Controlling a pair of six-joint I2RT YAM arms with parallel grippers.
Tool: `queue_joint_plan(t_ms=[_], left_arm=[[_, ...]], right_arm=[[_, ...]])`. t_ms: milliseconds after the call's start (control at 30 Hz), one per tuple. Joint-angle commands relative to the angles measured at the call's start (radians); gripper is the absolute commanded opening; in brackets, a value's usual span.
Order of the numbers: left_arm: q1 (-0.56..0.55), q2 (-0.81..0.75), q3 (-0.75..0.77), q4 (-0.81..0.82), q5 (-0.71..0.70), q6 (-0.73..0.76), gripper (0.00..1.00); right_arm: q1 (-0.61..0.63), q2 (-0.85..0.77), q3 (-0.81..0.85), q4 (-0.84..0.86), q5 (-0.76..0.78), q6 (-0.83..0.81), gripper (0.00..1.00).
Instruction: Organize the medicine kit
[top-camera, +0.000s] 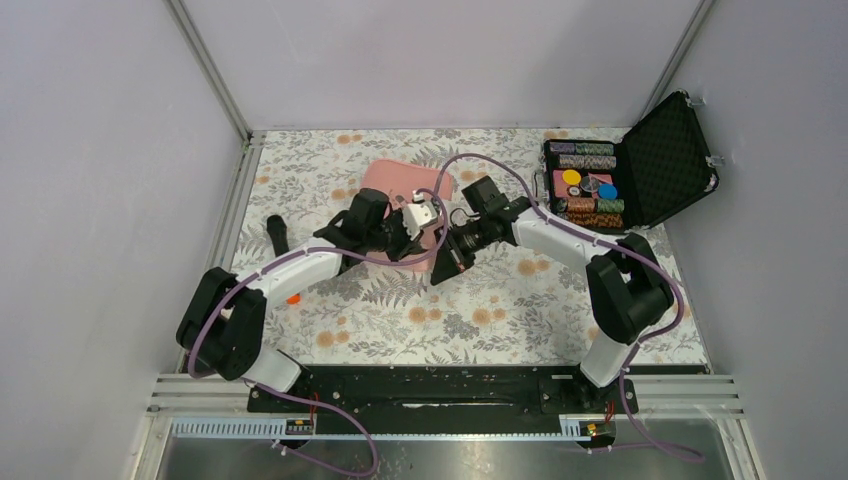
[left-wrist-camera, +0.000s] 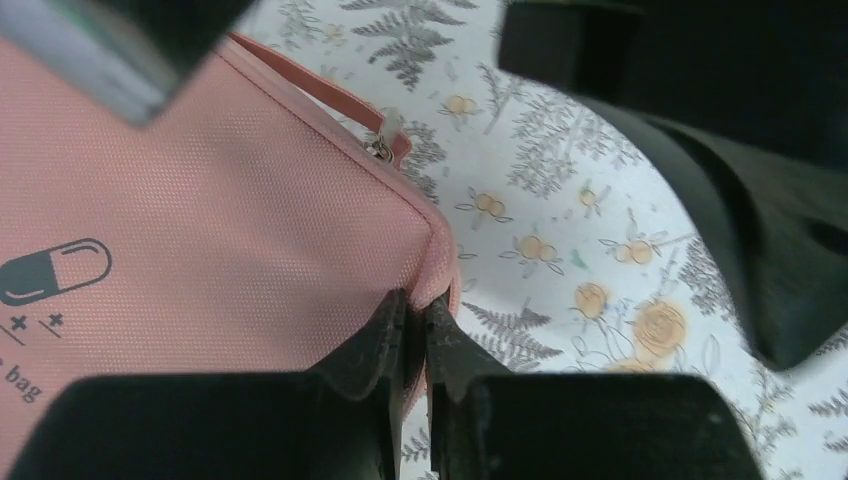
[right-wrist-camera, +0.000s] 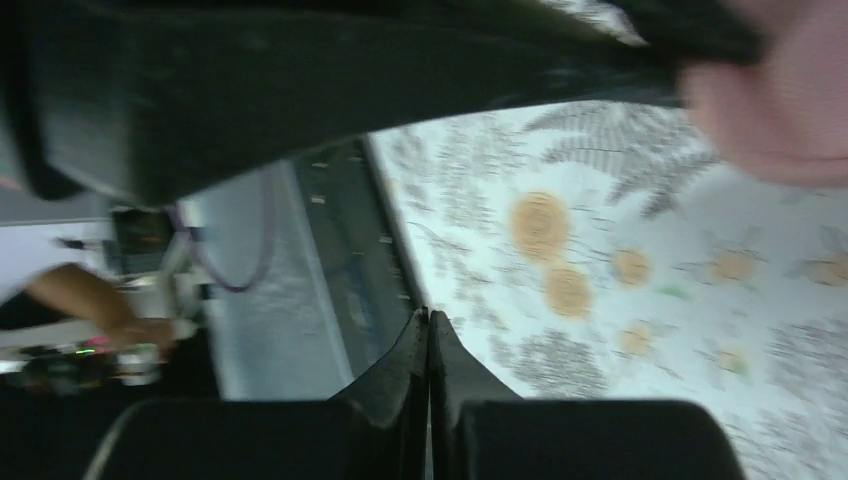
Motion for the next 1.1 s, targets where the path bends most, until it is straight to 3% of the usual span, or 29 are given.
queue_joint_plan(t_ms=[0,167,267,300,400,500,567,667,733,800,867,900,967,1000,1067], left_arm=[[0.083,0.045,0.009,0.284,-0.339,-0.285,0.0],[0.083,0.053,-0.009,0.288,-0.268,-0.333,0.0],[0.083,0.042,-0.018,0.248,-0.218,-0.302,0.0],[0.086,0.041,-0.017,0.232,-0.193,-0.301,0.04],[0.088,0.024,-0.02,0.215,-0.106,-0.275,0.4],[0.088,-0.013,0.022,0.159,-0.136,-0.259,0.7],[0.101,-0.02,0.104,0.059,-0.171,-0.244,0.97],[0.153,-0.04,0.202,0.013,-0.254,-0.284,0.99],[0.16,-0.044,0.293,0.038,-0.43,-0.281,0.99],[0.162,-0.025,0.359,0.174,-0.642,-0.313,0.99],[0.177,0.057,0.445,0.257,-0.812,-0.405,0.99],[0.193,0.096,0.511,0.23,-0.741,-0.395,0.95],[0.226,0.142,0.615,0.112,-0.436,-0.301,0.75],[0.232,0.136,0.627,0.05,-0.292,-0.225,0.71],[0.223,0.087,0.551,0.013,-0.155,-0.101,0.71]], right_arm=[[0.077,-0.008,-0.041,0.051,-0.401,0.119,0.0],[0.036,0.028,-0.045,0.102,-0.36,0.161,0.0],[-0.04,-0.007,-0.003,0.043,-0.162,0.101,0.26],[-0.06,-0.013,0.024,0.0,-0.078,0.036,0.35],[-0.106,-0.035,0.035,-0.037,0.066,-0.097,0.5],[-0.142,-0.078,0.025,0.003,0.146,-0.103,0.6],[-0.169,-0.108,0.012,0.057,0.195,-0.071,0.71],[-0.211,-0.165,0.006,0.114,0.298,-0.076,0.98],[-0.236,-0.195,0.021,0.168,0.38,-0.089,0.99],[-0.263,-0.162,0.071,0.236,0.418,-0.028,0.99],[-0.273,-0.098,0.114,0.32,0.387,0.037,0.99],[-0.273,-0.052,0.153,0.327,0.322,0.038,1.0],[-0.28,0.054,0.272,0.237,0.125,-0.013,0.94],[-0.279,0.091,0.322,0.174,0.032,-0.067,0.85],[-0.261,0.104,0.339,0.089,0.016,-0.177,0.76]])
